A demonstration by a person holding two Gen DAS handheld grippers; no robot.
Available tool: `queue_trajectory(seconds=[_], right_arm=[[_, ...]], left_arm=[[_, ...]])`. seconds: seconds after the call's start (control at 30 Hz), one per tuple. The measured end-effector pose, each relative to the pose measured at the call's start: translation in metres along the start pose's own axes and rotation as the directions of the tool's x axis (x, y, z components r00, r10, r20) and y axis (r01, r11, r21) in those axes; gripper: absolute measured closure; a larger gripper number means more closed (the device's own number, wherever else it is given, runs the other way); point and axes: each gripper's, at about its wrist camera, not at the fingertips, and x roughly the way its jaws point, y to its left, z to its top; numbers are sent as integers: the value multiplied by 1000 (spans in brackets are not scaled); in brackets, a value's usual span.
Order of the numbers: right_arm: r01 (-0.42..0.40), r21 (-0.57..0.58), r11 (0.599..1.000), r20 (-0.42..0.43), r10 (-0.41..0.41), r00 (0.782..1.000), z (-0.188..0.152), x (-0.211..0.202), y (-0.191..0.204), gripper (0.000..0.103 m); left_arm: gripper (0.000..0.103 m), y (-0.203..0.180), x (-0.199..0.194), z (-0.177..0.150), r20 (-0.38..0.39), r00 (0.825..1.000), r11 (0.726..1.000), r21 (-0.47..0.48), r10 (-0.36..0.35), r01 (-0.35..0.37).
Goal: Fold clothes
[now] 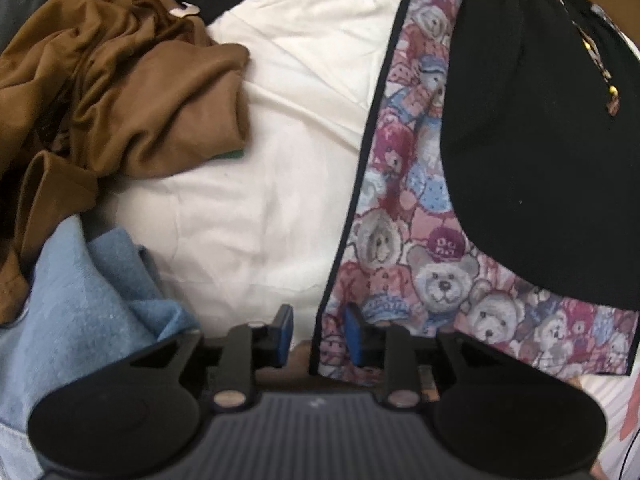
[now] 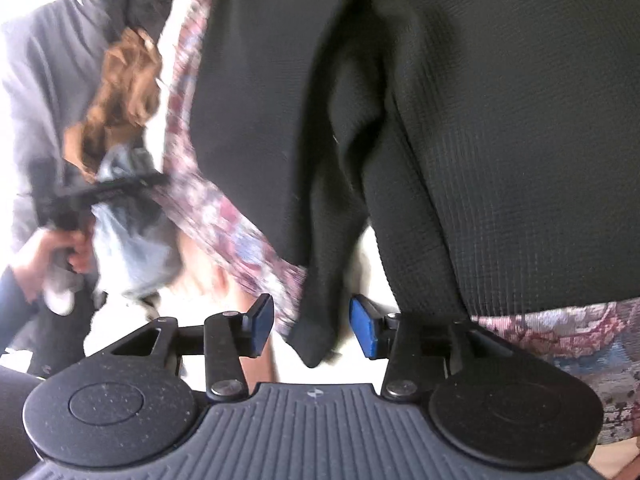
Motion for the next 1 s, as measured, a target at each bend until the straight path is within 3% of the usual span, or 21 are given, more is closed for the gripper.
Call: queue_trajectory(seconds=[0.23, 0.33, 0.4, 0.43, 0.53, 0.73, 0.9, 1.0], right_arm=[[-53, 63, 997, -15, 54, 998, -3, 10, 0, 54], [-74, 85, 994, -15, 75, 997, -1, 16, -1, 57], [-67, 83, 994, -30, 70, 997, -1, 21, -1, 77], [-59, 77, 995, -41, 62, 997, 0, 23, -1, 103], [-72, 43, 997, -55, 74, 996, -3, 23, 2, 103], [-126, 19, 992, -72, 127, 989, -7, 18, 9, 103], [-45, 17, 999, -103, 46, 994, -10, 31, 5, 103], [3, -3, 1000, -112, -4, 994, -11, 27, 5, 103]], left_arm=[[71, -2, 16, -25, 62, 996, 996, -60, -58, 62], [76, -6, 19, -38, 86, 994, 994, -76, -74, 81], [91, -8, 19, -42, 85, 992, 992, -80, -90, 97], [96, -8, 18, -43, 82, 992, 991, -81, -98, 105], [98, -25, 9, -66, 135, 988, 994, -79, -71, 82], [99, -26, -4, -106, 220, 973, 980, -166, -75, 113], [98, -49, 20, -129, 238, 970, 979, -182, -45, 91], [94, -58, 29, -143, 256, 965, 963, -242, -53, 117]])
